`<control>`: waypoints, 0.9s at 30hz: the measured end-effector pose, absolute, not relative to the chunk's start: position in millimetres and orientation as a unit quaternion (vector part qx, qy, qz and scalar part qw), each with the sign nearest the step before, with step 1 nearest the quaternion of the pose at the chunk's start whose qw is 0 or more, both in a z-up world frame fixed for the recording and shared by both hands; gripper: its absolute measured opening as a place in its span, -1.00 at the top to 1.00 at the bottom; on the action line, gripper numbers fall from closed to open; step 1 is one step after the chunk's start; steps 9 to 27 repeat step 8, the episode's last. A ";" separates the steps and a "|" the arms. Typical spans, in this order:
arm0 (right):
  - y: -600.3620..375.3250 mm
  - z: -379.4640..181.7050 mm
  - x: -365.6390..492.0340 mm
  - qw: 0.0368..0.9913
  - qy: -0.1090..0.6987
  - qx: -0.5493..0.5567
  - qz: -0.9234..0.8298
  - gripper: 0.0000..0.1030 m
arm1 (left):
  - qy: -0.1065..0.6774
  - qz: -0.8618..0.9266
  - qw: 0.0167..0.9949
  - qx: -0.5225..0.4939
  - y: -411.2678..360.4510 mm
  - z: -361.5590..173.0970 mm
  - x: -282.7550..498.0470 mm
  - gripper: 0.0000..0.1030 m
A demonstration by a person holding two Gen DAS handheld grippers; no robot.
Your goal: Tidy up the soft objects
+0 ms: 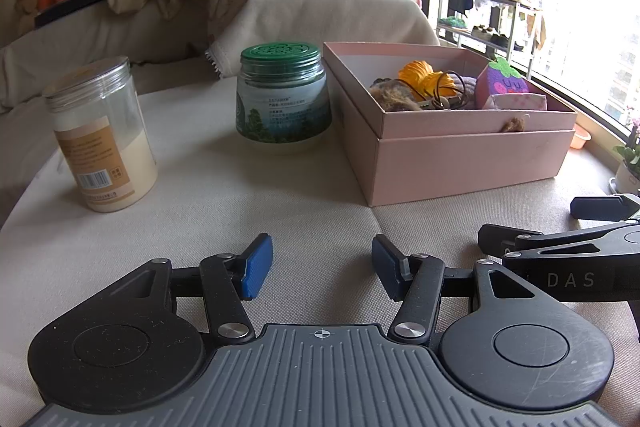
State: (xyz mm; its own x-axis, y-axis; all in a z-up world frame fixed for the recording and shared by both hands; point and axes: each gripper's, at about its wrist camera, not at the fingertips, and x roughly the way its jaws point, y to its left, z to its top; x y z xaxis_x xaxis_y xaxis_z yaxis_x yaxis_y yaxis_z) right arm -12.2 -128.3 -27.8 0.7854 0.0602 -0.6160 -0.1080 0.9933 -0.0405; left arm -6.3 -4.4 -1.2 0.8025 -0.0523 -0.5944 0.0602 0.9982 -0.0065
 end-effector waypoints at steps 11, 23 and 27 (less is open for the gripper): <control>-128.3 -27.6 -12.2 0.944 0.325 -0.037 0.045 -1.00 | 0.312 -0.030 0.949 0.011 -4.6 -1.4 -11.4 -0.16; -128.3 -27.6 -12.2 0.944 0.325 -0.037 0.045 -1.00 | 0.312 -0.030 0.949 0.011 -4.6 -1.4 -11.4 -0.16; -128.3 -27.6 -12.2 0.944 0.325 -0.037 0.045 -1.00 | 0.312 -0.030 0.949 0.011 -4.6 -1.4 -11.4 -0.16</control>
